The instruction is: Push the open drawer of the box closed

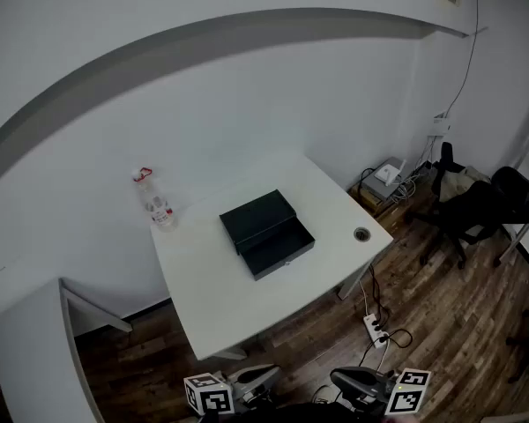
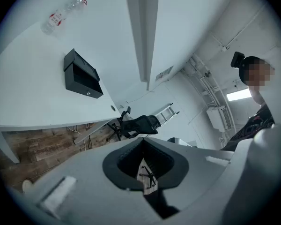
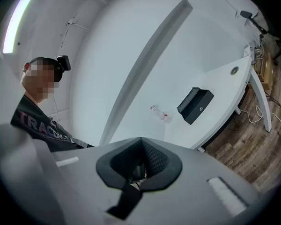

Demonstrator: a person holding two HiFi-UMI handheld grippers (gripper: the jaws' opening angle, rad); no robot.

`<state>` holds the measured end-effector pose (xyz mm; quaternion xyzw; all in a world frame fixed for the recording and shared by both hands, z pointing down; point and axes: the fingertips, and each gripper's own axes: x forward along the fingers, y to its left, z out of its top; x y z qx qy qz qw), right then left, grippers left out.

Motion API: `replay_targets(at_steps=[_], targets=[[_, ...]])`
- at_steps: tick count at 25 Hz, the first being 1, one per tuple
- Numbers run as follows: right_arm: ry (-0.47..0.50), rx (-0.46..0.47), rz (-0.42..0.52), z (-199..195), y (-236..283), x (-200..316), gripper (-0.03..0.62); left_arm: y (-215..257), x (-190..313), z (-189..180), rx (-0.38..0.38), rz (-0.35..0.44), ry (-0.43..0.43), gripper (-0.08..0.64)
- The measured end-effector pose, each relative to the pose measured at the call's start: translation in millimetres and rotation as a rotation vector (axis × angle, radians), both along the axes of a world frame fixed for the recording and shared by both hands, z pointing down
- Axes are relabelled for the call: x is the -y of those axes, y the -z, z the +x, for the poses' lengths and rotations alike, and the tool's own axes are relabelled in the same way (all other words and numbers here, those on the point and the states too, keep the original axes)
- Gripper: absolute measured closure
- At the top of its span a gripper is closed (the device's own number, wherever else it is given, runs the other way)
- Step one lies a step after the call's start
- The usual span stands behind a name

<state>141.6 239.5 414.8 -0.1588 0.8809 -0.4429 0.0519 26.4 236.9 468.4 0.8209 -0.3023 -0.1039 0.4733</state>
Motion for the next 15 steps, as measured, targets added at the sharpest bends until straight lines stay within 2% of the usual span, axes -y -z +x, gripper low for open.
replay_targets(at_steps=[15], targets=[[-0.013, -0.003, 0.015, 9.6, -0.5, 6.2, 0.589, -5.3, 8.8, 7.5, -0.019, -0.023, 0.009, 0.557]])
